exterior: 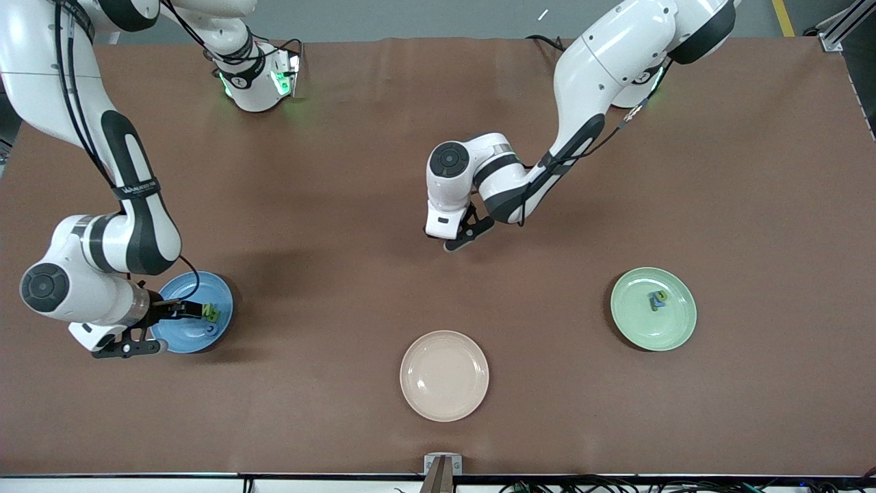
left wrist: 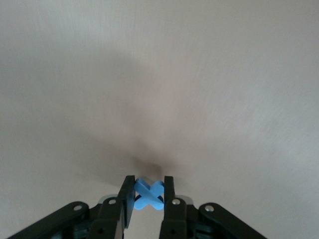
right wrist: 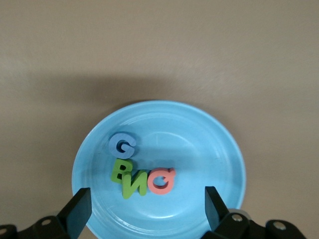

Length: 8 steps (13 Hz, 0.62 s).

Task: Sort uppercase to blue plate, lowercase to green plate
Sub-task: 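Drop the green N on the blue plate and return the right arm to rest, then carry the blue x with the left gripper over the green plate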

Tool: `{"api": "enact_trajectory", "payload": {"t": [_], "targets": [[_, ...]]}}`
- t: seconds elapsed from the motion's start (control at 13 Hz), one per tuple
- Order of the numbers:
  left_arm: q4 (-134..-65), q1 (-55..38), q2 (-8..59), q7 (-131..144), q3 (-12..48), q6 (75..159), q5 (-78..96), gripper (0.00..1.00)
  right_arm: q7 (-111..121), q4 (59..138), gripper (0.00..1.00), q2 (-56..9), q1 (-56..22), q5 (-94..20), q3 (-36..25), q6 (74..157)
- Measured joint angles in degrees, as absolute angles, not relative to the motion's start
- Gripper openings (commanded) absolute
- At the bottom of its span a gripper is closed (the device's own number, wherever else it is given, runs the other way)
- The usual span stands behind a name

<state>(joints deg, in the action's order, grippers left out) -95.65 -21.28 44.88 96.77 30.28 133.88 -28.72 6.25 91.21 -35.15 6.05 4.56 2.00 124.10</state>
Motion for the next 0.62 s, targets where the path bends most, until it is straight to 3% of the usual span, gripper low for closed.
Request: {"api": "enact_trajectory", "payload": {"t": [0.23, 0.62], "targets": [[-95.15, -16.08, 41.54, 92.01, 30.27, 133.64, -29.38, 0.03, 6.25, 90.33, 1.0, -29.69, 6.23, 4.56, 2.1, 118.29], [-98.75, -3.57, 34.97, 77.28, 30.33, 129.89, -29.47, 0.03, 6.25, 89.99, 1.0, -15.36, 6.16, 4.55, 3.02, 104.2]]}}
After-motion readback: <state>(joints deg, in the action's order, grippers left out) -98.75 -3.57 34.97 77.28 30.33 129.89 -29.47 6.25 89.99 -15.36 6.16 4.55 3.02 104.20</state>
